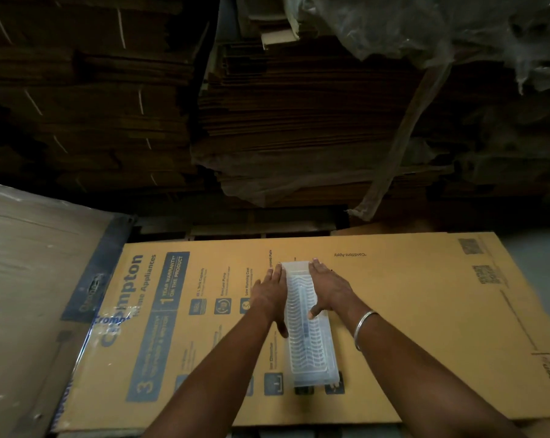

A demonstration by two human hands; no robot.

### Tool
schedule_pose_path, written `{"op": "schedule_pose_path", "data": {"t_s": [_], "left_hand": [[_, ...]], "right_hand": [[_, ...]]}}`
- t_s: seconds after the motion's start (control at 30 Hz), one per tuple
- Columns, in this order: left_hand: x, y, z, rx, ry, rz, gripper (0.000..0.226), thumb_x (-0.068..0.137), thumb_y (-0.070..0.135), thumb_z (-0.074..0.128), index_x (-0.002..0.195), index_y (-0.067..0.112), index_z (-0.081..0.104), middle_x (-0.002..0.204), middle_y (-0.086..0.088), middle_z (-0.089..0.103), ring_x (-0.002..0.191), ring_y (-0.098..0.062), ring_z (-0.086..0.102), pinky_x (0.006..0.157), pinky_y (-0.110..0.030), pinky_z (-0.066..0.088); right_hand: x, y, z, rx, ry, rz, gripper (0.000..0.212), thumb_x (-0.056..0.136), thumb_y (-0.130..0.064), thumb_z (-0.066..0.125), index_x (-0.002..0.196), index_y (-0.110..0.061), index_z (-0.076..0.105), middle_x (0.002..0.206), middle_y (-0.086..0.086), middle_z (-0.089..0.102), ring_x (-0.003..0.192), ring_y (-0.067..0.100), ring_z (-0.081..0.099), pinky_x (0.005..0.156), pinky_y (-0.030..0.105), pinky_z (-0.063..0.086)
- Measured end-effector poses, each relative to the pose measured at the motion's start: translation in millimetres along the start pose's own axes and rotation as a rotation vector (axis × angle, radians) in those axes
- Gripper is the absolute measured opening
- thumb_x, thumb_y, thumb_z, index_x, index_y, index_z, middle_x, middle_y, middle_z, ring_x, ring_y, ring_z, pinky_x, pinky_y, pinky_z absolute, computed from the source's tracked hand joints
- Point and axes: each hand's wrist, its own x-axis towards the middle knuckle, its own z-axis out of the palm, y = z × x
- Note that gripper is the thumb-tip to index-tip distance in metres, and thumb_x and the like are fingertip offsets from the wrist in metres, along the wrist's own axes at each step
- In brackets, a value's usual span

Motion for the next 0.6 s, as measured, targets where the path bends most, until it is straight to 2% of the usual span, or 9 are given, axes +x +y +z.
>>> {"op": "schedule_pose_path", "data": {"t_s": [0.23,0.37,0.43,0.5,0.53,0.6], "left_hand": [[4,6,1,0.016,-0.030,-0.039,0.157,0.052,0.046,0.096,0.156,0.005,-0.014,0.167,-0.012,-0.016,0.155,-0.031,-0.006,0.124,-0.051,0.018],[4,1,-4,-0.016,-0.013,0.001,0.150,0.057,0.056,0.090,0.158,0.007,-0.009,0.168,-0.013,-0.010,0.155,-0.031,-0.002,0.125,-0.051,0.017],[5,-2,-6,-0.063,0.053,-0.010,0.131,0.071,0.063,0.077,0.158,0.006,-0.002,0.169,-0.013,-0.002,0.156,-0.029,0.005,0.125,-0.048,0.018],[6,-5,-7,-0.114,0.111,-0.031,0.104,0.090,0.062,0.055,0.158,0.004,0.001,0.169,-0.013,0.001,0.156,-0.028,0.007,0.125,-0.045,0.017],[8,-7,-6,-0.118,0.145,-0.030,0.094,0.096,0.060,0.045,0.158,0.004,0.001,0.169,-0.013,0.001,0.156,-0.028,0.007,0.125,-0.044,0.016],[9,-9,-5,-0.131,0.216,-0.037,0.084,0.101,0.055,0.033,0.158,0.003,0.000,0.168,-0.015,-0.002,0.156,-0.029,0.003,0.126,-0.043,0.013]], "right_hand": [[2,0,4,0.011,0.002,-0.009,0.140,0.061,-0.035,0.095,0.157,-0.010,-0.003,0.168,0.005,-0.006,0.155,0.021,-0.001,0.126,0.039,0.015],[3,2,4,0.017,0.011,-0.031,0.139,0.063,-0.036,0.093,0.157,-0.010,-0.005,0.168,0.005,-0.008,0.155,0.022,-0.002,0.125,0.038,0.013],[2,3,3,0.009,0.005,-0.042,0.139,0.063,-0.039,0.093,0.157,-0.010,-0.005,0.168,0.006,-0.008,0.155,0.023,-0.002,0.125,0.038,0.012],[3,6,2,-0.011,0.002,-0.060,0.136,0.066,-0.047,0.089,0.157,-0.008,-0.004,0.168,0.008,-0.007,0.155,0.024,-0.001,0.126,0.039,0.010],[4,7,2,-0.026,0.009,-0.065,0.131,0.070,-0.055,0.083,0.158,-0.008,-0.002,0.168,0.008,-0.006,0.155,0.024,-0.001,0.126,0.040,0.009],[2,7,0,-0.029,0.068,-0.075,0.115,0.081,-0.071,0.059,0.158,-0.010,-0.001,0.169,0.007,-0.005,0.155,0.022,-0.004,0.126,0.042,0.003]]}}
